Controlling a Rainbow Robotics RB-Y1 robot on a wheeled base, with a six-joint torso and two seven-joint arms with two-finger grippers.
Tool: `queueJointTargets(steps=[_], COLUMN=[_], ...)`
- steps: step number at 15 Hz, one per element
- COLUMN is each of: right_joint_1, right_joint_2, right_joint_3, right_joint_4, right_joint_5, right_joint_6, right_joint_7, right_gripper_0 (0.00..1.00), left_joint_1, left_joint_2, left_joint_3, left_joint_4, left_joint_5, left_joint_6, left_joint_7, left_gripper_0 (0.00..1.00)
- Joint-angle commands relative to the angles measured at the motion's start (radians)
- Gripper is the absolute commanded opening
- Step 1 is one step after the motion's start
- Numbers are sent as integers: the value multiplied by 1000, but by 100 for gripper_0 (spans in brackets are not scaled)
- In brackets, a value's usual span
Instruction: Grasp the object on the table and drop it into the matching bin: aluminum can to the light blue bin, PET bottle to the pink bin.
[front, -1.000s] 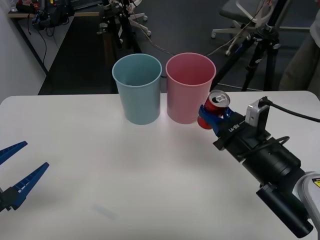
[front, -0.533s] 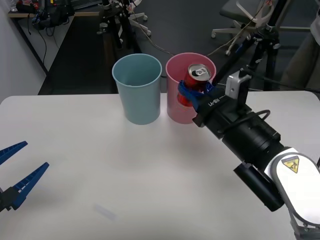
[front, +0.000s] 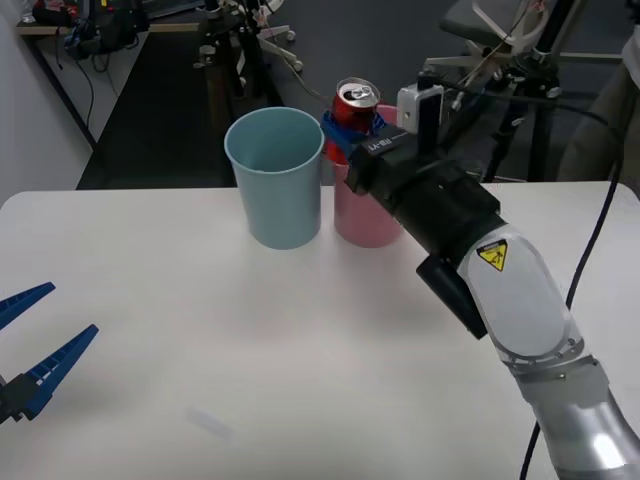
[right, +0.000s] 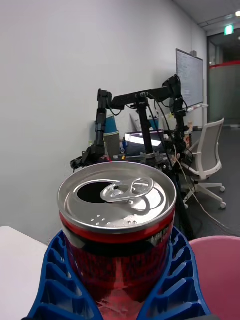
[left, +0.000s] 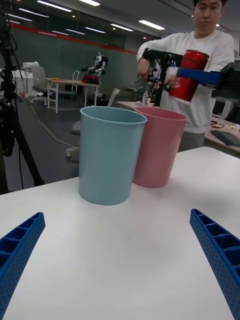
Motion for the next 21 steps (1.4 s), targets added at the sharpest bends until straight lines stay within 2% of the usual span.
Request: queueJointTargets(steps=[1,9,13,20,21], right_joint_1=[-107,-377,-456,-473,-475], right_joint_2=[52,120,143,155,155], right_joint_3=[-11,4,5,15,15], right_joint_4=[107,497,626,657,657], right_joint_5=[71,94,106,115,114], right_joint_6=[18,193,236,241,241], right_joint_7=[-38,-33,-27,-27,-27], right_gripper_0=[0,0,0,0,48], left_joint_1=[0,0,0,0,0], left_joint_2=[0,0,0,0,0], left_joint_3=[0,0,0,0,0], left_joint_4=[0,0,0,0,0], left_joint_5=[0,0,0,0,0], left_joint_6=[0,0,0,0,0], left_joint_7=[0,0,0,0,0], left_gripper_0=[100,100,100,100,100])
